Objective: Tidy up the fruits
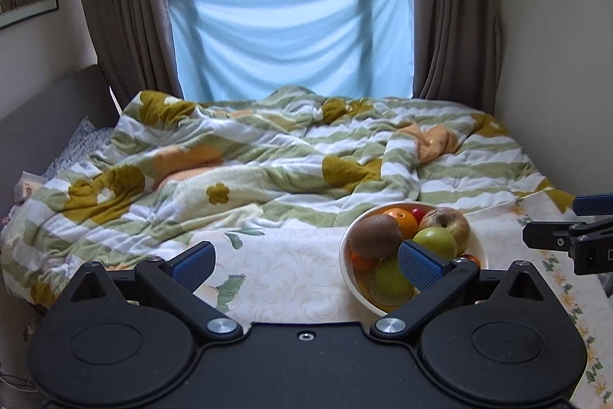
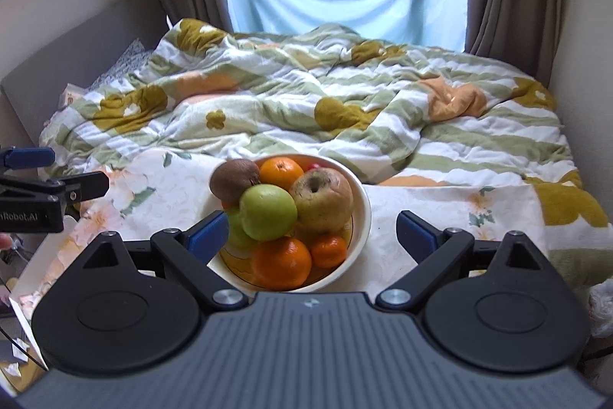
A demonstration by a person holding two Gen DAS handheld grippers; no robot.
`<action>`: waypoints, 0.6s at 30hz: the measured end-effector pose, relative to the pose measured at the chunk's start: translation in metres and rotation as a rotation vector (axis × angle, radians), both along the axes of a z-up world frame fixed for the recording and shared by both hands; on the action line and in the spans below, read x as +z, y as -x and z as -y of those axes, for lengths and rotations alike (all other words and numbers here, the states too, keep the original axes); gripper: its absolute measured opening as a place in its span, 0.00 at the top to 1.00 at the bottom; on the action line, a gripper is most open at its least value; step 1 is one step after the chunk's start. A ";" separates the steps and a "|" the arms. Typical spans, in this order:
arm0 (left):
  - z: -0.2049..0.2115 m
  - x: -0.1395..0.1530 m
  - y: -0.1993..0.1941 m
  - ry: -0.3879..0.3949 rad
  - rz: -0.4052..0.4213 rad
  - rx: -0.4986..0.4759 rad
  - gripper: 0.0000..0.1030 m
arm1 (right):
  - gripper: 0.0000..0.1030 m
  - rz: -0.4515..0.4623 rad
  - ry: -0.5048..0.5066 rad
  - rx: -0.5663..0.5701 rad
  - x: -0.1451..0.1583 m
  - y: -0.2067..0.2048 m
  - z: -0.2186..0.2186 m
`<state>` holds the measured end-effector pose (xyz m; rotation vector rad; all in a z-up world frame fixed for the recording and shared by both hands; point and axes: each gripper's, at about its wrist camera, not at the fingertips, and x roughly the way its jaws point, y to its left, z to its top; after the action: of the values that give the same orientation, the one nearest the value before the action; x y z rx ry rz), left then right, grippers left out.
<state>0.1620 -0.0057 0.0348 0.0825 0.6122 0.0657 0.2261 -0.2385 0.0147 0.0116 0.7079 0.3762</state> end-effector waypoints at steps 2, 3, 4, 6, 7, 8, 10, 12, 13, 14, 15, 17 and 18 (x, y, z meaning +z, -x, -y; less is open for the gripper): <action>-0.002 0.009 0.014 0.001 0.014 -0.006 0.00 | 0.00 0.017 -0.002 -0.025 0.015 0.016 -0.002; -0.004 0.013 0.022 0.001 0.021 -0.011 0.00 | 0.00 0.022 0.001 -0.039 0.021 0.024 -0.004; -0.005 0.016 0.029 0.000 0.029 -0.014 0.00 | 0.00 0.029 0.006 -0.055 0.028 0.033 -0.007; -0.005 0.021 0.044 -0.001 0.041 -0.022 0.00 | 0.00 0.045 0.013 -0.080 0.038 0.051 -0.010; -0.007 0.023 0.052 -0.001 0.045 -0.025 0.00 | 0.00 0.052 0.017 -0.093 0.043 0.060 -0.011; -0.008 0.024 0.059 -0.001 0.047 -0.026 0.00 | 0.00 0.059 0.020 -0.106 0.046 0.069 -0.012; -0.009 0.025 0.072 0.004 0.045 -0.029 0.00 | 0.00 0.066 0.028 -0.132 0.051 0.088 -0.014; -0.011 0.023 0.084 0.014 0.039 -0.035 0.00 | 0.00 0.062 0.044 -0.158 0.054 0.102 -0.015; -0.011 0.022 0.089 0.017 0.035 -0.038 0.00 | 0.00 0.057 0.051 -0.174 0.053 0.110 -0.014; -0.011 0.021 0.094 0.017 0.029 -0.042 0.00 | 0.00 0.054 0.056 -0.190 0.053 0.118 -0.014; -0.012 0.019 0.100 0.016 0.023 -0.042 0.00 | 0.00 0.052 0.059 -0.205 0.053 0.124 -0.014; -0.013 0.014 0.109 0.016 0.013 -0.042 0.00 | 0.00 0.038 0.067 -0.234 0.050 0.139 -0.012; -0.013 0.012 0.112 0.022 0.006 -0.044 0.00 | 0.00 0.030 0.071 -0.246 0.047 0.146 -0.010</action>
<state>0.0502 0.0077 0.0473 0.0750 0.6043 0.0163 0.0804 -0.2282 0.0618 0.0253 0.6811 0.1149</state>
